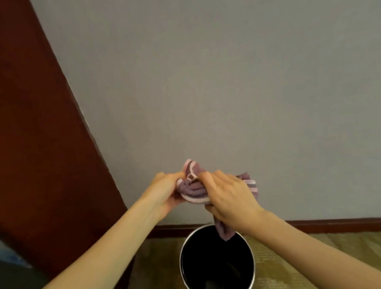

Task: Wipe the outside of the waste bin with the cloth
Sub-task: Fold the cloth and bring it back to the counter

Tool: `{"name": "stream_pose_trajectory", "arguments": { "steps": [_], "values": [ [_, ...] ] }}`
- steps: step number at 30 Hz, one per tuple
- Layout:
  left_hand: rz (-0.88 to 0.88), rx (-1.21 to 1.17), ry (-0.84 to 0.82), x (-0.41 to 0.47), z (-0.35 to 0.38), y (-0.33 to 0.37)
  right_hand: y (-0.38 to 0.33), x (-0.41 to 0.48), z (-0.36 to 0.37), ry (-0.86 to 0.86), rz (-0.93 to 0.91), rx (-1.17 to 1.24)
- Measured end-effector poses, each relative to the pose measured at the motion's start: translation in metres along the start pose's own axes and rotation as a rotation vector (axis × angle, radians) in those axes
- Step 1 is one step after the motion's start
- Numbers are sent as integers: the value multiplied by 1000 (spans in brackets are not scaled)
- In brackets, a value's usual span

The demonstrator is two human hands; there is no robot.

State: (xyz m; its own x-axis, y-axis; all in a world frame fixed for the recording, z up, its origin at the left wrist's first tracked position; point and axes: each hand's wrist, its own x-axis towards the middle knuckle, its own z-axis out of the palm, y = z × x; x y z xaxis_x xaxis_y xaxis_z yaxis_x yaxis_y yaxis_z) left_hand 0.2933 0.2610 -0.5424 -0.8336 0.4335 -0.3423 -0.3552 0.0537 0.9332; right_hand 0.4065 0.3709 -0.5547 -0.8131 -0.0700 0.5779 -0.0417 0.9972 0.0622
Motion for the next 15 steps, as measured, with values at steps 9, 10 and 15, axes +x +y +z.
{"name": "stream_pose_trajectory", "arguments": {
  "steps": [9,10,15],
  "values": [
    [215,-81,9,-78,6,203,-11,114,-162,105,166,464],
    [238,-91,22,-89,4,224,-13,126,-181,117,213,559],
    [313,-130,66,-147,-18,323,-16,209,-274,299,489,958]
  ]
}}
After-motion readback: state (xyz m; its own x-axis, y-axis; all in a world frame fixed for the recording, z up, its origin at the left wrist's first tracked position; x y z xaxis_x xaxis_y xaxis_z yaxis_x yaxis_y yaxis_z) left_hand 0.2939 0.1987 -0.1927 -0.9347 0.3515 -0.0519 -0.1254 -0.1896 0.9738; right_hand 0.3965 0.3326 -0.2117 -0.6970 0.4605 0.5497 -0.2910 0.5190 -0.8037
